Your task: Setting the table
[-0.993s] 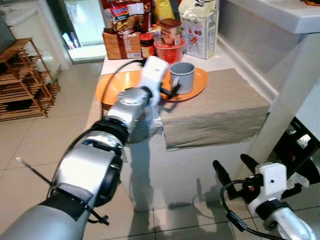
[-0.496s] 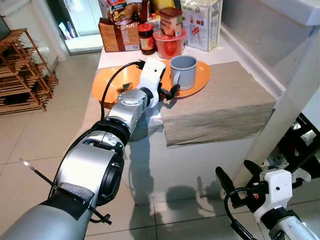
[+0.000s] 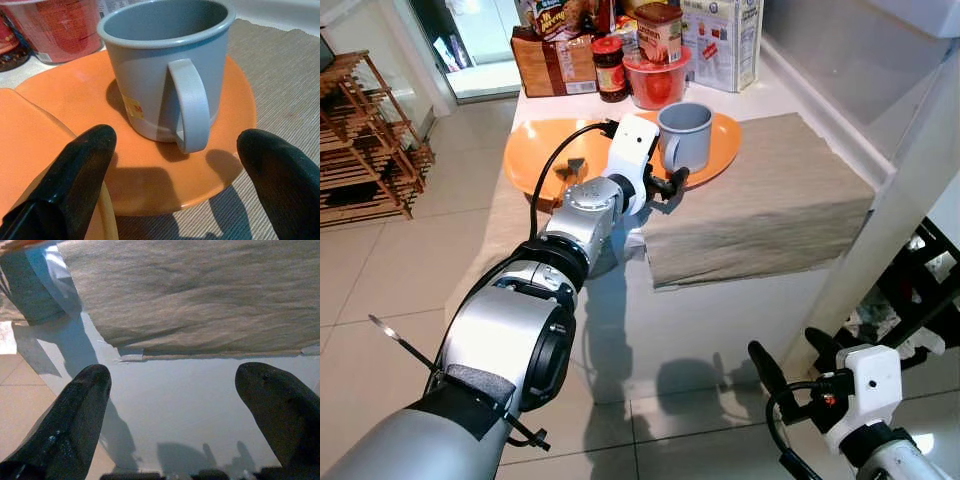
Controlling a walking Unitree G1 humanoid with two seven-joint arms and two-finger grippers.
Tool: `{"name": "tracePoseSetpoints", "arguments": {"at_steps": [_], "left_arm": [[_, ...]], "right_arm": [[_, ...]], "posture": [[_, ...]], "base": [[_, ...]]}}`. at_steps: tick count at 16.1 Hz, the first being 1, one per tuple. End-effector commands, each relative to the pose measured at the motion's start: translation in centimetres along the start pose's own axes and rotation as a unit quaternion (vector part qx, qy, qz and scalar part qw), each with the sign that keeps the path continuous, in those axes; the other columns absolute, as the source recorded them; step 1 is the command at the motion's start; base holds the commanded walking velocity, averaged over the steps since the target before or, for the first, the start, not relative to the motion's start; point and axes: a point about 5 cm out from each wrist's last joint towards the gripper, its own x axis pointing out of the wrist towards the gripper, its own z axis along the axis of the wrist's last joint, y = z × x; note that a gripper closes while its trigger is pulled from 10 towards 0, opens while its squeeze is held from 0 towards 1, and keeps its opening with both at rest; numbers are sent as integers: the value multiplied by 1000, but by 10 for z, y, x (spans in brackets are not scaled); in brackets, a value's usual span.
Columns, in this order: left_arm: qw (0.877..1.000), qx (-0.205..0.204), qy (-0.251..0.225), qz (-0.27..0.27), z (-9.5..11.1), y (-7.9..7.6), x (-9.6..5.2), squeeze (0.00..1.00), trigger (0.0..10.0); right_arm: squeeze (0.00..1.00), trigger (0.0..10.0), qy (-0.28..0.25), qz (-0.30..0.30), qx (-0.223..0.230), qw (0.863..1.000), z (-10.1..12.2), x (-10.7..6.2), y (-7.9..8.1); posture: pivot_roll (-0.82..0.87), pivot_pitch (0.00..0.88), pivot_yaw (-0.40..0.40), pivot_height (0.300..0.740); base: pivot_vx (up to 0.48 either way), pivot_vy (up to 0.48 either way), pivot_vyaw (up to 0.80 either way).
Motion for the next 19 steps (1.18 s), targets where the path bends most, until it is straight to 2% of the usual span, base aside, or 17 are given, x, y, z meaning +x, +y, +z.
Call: {"name": "tracePoseSetpoints", "arguments": {"at_steps": [1,3,10,11,16,17,18,19], "left_arm": [[1000,7,6,-5,5,-3,2,0,10000],[1000,14,0,-10,9,-6,4,0,10000],[1000,21,-19,9,22,0,3,0,10000],[1000,12,-22,7,24,-1,4,1000,10000],[1000,7,-16,-13,25,-10,7,1000,10000],[1000,6,-16,-17,26,-12,8,553,10000],[1000,2,-16,-17,26,-12,8,0,10000],[1000,-4,-15,-16,25,-13,8,0,10000]], "right_arm": [[0,10000,6,3,6,1000,-1,-1,4],[0,10000,10,2,7,1000,-3,-2,5],[0,10000,19,8,6,1000,-9,-1,2],[0,10000,20,9,6,1000,-9,0,2],[0,10000,24,16,6,1000,-12,2,3],[0,10000,24,17,7,1000,-12,2,3],[0,10000,24,18,7,1000,-12,3,4],[0,10000,24,19,7,1000,-12,3,4]], "posture": [[-306,136,147,740],[-306,133,146,740],[-299,124,132,740],[-299,122,131,740],[-294,121,126,740],[-293,120,125,740],[-293,121,125,740],[-293,123,125,740]], "base": [[0,0,0],[0,0,0],[0,0,0],[0,0,0],[0,0,0],[0,0,0],[0,0,0],[0,0,0]]}}
